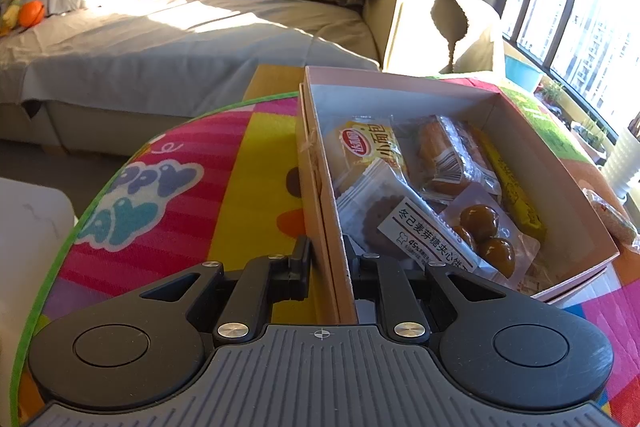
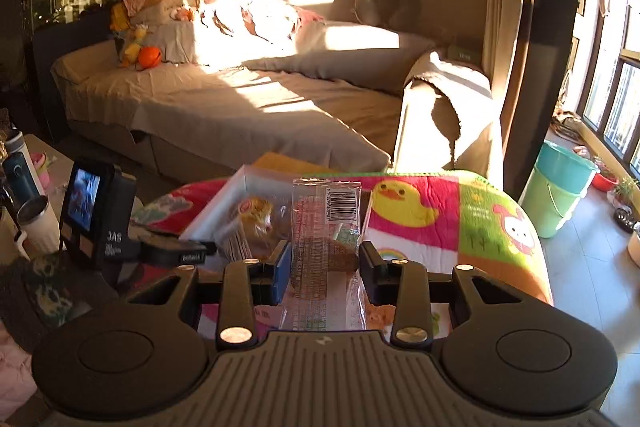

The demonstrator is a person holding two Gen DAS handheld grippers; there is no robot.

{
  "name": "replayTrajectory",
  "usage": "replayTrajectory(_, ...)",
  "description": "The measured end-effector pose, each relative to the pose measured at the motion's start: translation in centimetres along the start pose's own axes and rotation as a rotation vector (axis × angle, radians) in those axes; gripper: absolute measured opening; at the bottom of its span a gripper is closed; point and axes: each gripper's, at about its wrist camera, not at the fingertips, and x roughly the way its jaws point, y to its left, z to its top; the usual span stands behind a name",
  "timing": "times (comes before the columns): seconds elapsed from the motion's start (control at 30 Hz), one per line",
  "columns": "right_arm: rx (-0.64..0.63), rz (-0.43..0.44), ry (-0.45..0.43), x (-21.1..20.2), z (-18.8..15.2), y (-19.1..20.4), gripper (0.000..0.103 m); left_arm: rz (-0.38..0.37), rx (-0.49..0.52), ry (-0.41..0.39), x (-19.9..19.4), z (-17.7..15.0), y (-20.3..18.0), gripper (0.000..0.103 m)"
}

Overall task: Organize objects
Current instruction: 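Lower the grain stick packet into the pink box and open the right gripper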

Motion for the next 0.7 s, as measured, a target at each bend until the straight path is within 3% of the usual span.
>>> replayTrajectory(0.17, 0.089, 0.012, 0.040, 5.6, 1.3, -0.6, 0.036, -0.001, 0.000, 0.000, 0.0, 0.0, 0.0, 0.016)
replayTrajectory(0.33, 0.171, -0.015, 0.147, 11.7, 0.5, -1.6, 0.036, -0.004, 0.000, -0.001, 0.0, 0.0, 0.0, 0.017)
replayTrajectory(0.7, 0.173, -0.035, 0.176, 14.1, -1.9, -1.4, 0.038, -0.006, 0.000, -0.001, 0.0, 0.0, 0.0, 0.017)
